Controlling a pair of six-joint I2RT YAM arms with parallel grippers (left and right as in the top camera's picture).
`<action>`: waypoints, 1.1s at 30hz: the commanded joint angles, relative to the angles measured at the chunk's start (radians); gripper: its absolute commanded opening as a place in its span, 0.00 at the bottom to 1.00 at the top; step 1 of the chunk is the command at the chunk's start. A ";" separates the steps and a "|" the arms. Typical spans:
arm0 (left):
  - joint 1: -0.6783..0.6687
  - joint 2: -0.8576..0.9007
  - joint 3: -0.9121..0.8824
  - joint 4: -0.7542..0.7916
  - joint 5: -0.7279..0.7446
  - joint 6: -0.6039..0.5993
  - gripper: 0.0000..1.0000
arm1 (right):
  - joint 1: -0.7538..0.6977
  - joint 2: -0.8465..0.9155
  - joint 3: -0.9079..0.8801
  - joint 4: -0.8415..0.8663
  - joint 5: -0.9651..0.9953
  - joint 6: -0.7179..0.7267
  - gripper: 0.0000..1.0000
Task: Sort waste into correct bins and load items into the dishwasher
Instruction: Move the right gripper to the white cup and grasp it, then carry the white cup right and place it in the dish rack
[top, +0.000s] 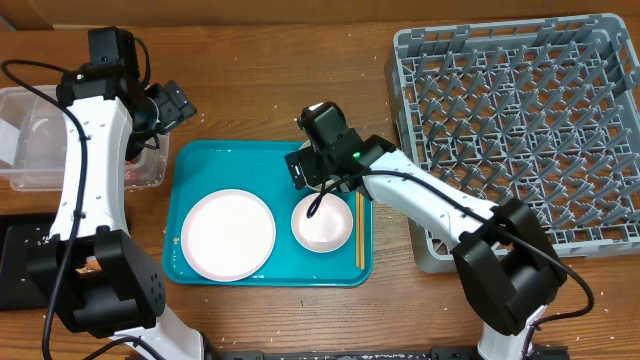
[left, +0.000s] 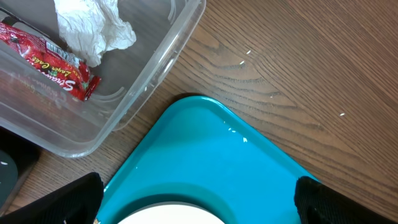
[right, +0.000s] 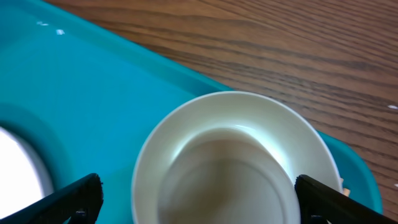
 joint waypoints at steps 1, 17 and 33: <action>0.004 0.002 0.018 0.000 -0.013 0.004 1.00 | -0.008 0.014 0.019 0.006 0.076 0.031 1.00; 0.004 0.002 0.018 0.000 -0.013 0.004 1.00 | -0.008 0.034 0.024 0.000 0.069 0.079 0.61; 0.004 0.002 0.018 0.000 -0.013 0.004 1.00 | -0.332 -0.357 0.166 -0.182 0.080 0.049 0.54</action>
